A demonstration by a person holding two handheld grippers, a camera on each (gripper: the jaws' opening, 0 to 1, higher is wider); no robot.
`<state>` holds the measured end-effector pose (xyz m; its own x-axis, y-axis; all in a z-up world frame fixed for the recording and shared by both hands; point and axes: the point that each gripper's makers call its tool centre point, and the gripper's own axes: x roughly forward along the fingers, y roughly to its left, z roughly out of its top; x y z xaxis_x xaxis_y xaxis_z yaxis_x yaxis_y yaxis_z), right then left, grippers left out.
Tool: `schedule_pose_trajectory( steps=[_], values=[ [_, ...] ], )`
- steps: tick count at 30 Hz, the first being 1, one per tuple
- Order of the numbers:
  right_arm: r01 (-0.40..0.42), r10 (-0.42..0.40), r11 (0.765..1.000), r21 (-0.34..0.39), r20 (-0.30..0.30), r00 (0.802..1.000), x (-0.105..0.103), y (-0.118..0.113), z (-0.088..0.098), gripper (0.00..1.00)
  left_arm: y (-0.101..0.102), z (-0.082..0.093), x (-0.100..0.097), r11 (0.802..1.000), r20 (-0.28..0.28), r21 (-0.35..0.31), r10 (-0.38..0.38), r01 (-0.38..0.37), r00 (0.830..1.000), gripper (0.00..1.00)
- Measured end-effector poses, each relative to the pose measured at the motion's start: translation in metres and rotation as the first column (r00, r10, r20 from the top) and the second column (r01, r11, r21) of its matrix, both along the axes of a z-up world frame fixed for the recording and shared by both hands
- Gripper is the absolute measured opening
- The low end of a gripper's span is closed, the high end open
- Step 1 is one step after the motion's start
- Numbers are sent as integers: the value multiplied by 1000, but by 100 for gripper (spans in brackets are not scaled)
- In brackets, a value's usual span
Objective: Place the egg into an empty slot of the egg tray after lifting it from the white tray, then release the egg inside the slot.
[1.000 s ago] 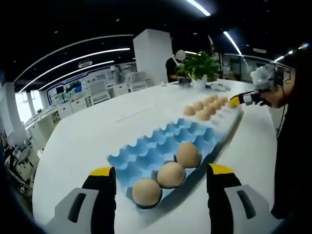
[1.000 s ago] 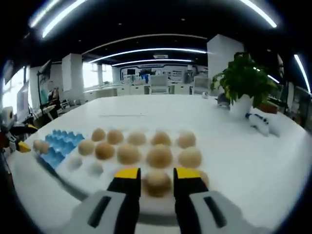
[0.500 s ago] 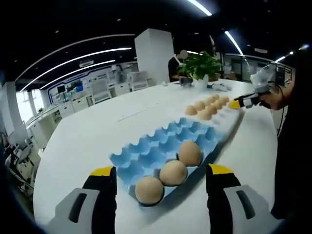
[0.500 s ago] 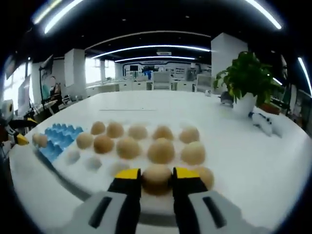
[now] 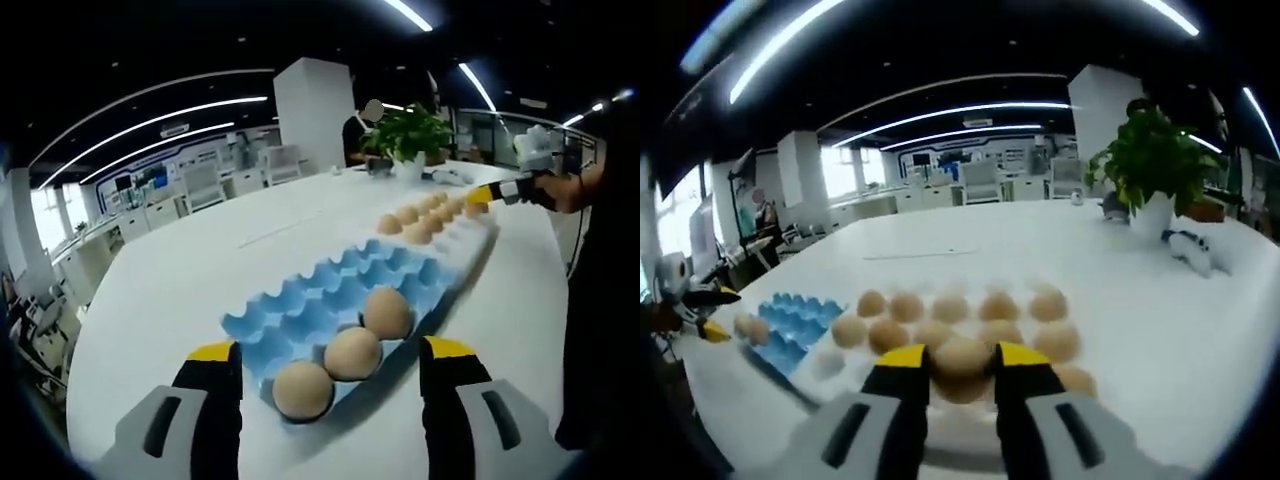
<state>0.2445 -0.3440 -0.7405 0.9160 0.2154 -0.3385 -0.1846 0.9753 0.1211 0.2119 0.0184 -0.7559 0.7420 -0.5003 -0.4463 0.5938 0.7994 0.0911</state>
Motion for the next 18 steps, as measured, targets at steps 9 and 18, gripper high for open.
schedule_pose_trajectory(
  steps=[9,18],
  values=[
    [-92,92,995,47,11,996,3,42,5,24,3,2,3,1000,21,10,14,-14,1000,74],
    [-267,268,956,121,5,963,-2,116,3,24,4,-1,0,1000,4,15,14,-14,1000,75]
  ],
)
